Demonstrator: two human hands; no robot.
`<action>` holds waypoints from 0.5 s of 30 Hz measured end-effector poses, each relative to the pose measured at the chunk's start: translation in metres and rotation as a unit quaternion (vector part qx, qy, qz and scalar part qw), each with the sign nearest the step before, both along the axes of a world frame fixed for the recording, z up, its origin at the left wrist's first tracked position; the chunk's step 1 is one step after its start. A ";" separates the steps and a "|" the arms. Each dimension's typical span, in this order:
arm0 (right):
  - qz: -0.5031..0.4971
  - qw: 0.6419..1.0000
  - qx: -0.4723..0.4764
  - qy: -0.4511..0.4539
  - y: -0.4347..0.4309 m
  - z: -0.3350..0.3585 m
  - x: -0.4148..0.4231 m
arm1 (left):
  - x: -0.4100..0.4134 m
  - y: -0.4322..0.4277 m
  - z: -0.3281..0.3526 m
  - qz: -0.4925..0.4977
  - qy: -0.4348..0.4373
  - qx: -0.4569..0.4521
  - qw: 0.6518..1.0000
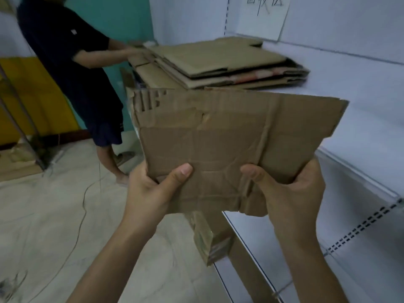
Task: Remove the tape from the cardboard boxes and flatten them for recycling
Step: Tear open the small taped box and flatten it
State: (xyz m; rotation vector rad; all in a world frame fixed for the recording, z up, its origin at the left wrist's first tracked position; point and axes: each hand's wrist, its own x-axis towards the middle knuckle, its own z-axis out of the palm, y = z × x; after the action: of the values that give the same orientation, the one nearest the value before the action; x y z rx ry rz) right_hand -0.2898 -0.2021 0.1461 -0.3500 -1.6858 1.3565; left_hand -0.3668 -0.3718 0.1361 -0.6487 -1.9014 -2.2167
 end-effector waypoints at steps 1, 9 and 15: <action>0.008 1.000 -0.004 -0.002 0.000 0.012 -0.010 | -0.012 -0.001 0.012 -0.002 0.016 0.002 1.000; 0.164 0.985 -0.049 0.002 -0.015 0.107 -0.102 | -0.142 -0.036 0.117 0.027 0.198 -0.055 0.978; 0.109 0.980 -0.157 0.052 -0.043 0.140 -0.190 | -0.239 -0.045 0.157 0.141 0.389 -0.264 0.871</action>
State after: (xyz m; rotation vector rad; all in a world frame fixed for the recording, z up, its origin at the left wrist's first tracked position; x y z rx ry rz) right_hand -0.4800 -0.2448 0.2857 -0.2725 -1.4548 1.7795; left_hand -0.6058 -0.4167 0.2933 -1.0482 -1.9303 -0.9856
